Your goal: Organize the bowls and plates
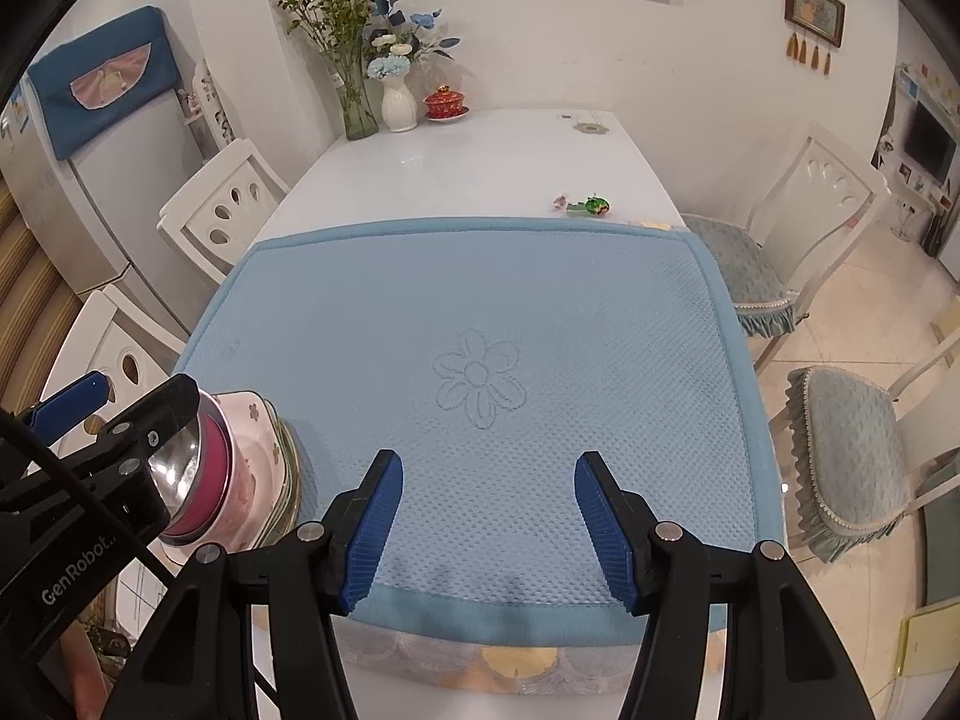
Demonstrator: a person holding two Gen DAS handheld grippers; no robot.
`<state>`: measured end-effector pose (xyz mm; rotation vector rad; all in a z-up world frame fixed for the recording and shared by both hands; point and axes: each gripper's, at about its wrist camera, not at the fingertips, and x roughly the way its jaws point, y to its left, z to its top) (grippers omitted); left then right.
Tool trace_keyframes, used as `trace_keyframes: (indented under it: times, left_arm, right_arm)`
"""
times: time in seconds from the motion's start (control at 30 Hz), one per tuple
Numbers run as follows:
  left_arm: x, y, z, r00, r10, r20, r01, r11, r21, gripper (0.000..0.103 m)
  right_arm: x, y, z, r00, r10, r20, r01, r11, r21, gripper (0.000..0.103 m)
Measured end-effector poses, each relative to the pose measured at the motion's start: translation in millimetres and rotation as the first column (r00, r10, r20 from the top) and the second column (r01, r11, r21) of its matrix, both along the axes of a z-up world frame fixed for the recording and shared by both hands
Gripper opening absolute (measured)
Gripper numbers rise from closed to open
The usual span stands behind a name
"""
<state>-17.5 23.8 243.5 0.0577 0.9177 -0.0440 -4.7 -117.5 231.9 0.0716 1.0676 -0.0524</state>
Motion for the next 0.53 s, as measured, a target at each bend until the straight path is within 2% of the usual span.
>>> trace_keyframes:
  times: [0.27,0.43,0.53]
  left_arm:
    - [3.0,-5.2,-11.2,1.000,0.000,-0.027,0.000,1.000,-0.002,0.071]
    - [0.2,-8.3,-15.6,1.000,0.013,0.014,-0.014,1.000,0.023,0.071]
    - [2.1,-10.2,-20.3,1.000,0.015,0.002,-0.016,1.000,0.027,0.071]
  right_arm:
    - [2.8,-6.0,-6.8,1.000,0.003,-0.020,-0.003,1.000,-0.003,0.058]
    - [5.0,-7.8,-13.8,0.999,0.003,-0.036,-0.003,1.000,-0.006,0.058]
    - [6.2,-9.8,-18.4,0.999,0.000,-0.045,0.000,1.000,-0.009,0.058]
